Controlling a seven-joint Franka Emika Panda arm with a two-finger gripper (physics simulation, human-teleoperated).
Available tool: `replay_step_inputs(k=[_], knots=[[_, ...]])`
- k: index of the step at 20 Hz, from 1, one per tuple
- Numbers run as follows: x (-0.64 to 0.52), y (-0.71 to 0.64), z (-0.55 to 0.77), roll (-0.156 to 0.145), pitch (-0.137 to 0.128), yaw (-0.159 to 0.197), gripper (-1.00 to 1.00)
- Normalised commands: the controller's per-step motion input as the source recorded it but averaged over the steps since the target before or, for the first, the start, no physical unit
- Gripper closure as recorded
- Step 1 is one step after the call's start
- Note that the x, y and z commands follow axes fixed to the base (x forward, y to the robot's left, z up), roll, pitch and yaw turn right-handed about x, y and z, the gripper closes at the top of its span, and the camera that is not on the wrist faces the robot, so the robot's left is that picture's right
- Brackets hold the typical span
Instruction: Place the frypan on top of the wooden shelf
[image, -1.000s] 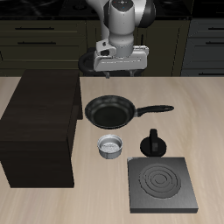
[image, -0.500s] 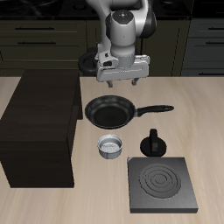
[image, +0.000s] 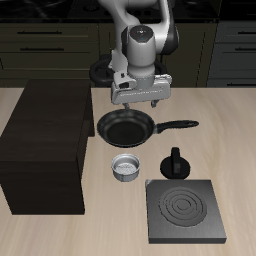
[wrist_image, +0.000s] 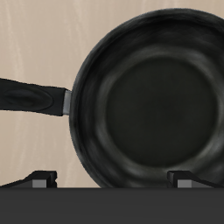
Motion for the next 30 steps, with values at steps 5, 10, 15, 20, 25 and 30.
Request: replay_step_inputs(k=[5,10,15,20,25,30], knots=[[-0.01,0.07,-0.22,-0.009,0.004,0.028,-1.00],[-0.12,0.14,-0.19,0.022,-0.036,0.052,-1.00],[-0.14,0.17,-0.28,0.019,-0.040,0.070,-1.00],[-0.07,0.04,-0.12,0.007,-0.038,0.010,-1.00],[0.03,0.01,-0.18,0.013,-0.002,0.012,-1.00],[0.22,-0.07,-0.40,0.006,0.088,0.001,-1.00]])
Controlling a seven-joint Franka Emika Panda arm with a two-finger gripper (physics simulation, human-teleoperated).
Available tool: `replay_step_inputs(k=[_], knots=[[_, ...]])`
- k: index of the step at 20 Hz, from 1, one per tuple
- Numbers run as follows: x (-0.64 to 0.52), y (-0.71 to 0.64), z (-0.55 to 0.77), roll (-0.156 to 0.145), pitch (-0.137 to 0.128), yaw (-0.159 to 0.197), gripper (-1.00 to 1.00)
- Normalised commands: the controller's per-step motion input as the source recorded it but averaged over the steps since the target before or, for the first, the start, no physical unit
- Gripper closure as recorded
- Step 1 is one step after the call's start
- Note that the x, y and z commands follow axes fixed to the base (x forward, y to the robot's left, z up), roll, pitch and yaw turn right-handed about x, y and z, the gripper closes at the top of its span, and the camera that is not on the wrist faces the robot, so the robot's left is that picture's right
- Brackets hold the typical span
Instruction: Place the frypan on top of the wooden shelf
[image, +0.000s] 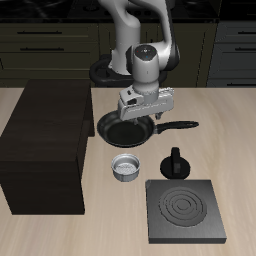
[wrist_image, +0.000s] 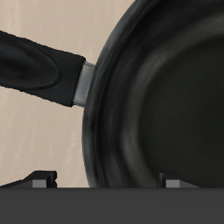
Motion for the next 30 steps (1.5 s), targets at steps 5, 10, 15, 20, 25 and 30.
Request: replay_step_inputs(k=[5,10,15,20,25,30], knots=[[0.15,0.01,-0.42,0.085,0.119,-0.028,1.00],[0.02,0.01,-0.03,-0.005,0.014,-0.001,1.00],[-0.03,0.03,0.11,0.016,-0.016,0.005,1.00],[0.04,0.02,0.16,-0.011,-0.018,0.011,1.00],[0.11,-0.04,0.30,-0.034,-0.048,0.041,1.00],[0.09,-0.09,0.27,-0.051,-0.047,0.028,1.00]])
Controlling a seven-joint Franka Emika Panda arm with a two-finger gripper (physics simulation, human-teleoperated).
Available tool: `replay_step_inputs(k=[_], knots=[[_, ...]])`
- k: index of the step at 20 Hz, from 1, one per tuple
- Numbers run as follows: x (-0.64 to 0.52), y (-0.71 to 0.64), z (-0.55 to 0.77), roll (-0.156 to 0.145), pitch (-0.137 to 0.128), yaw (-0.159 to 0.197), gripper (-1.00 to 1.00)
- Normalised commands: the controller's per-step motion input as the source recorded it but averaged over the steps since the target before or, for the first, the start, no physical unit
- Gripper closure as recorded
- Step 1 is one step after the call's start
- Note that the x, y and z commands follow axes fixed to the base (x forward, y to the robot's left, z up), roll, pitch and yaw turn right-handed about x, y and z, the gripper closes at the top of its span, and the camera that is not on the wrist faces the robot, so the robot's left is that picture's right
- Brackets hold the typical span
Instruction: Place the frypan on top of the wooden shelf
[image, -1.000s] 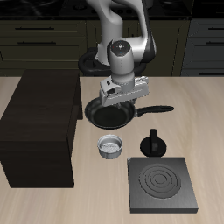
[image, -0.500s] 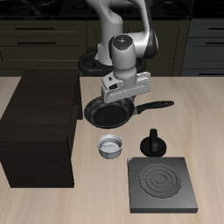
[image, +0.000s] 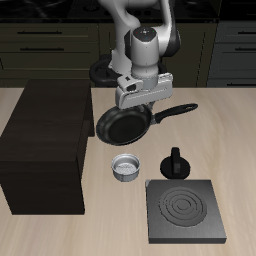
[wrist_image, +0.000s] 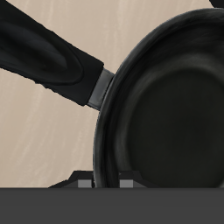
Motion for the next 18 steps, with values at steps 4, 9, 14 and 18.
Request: replay_step_inputs(k=[4,9,14,18], knots=[[0.07,-0.07,0.23,-0.039,-0.045,0.006,1.00],[-0.03,-0.02,0.35,-0.034,-0.074,0.009,1.00],[-0.04,-0.05,0.30,-0.022,-0.044,-0.009,1.00],[0.06,-0.17,0.43,-0.063,-0.035,-0.067,1.00]])
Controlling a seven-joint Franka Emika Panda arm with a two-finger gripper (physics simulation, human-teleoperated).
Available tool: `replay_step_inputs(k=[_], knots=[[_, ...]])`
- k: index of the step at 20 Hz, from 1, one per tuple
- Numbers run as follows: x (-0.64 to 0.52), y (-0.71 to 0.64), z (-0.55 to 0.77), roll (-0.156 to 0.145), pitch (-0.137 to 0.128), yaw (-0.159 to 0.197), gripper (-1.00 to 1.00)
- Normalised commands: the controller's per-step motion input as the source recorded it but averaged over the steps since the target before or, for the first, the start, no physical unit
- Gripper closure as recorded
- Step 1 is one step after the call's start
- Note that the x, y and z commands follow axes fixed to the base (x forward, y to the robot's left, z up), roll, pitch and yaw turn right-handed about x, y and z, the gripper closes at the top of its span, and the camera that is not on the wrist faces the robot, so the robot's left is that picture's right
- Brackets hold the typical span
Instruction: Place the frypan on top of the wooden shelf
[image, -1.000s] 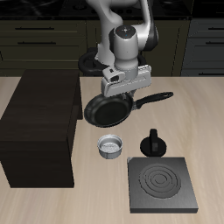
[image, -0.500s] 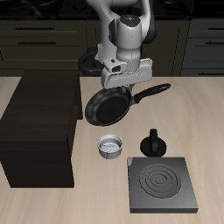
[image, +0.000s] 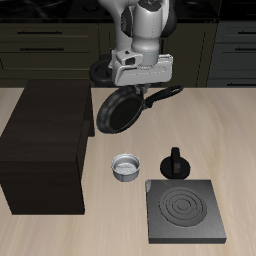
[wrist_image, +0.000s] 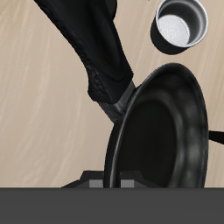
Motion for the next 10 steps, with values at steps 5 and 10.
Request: replay_step_inputs(k=[5,10], knots=[[0.01,-0.09,0.42,-0.037,-0.096,-0.007,1.00],[0.07,-0.12,0.30,-0.035,0.006,-0.048,1.00]])
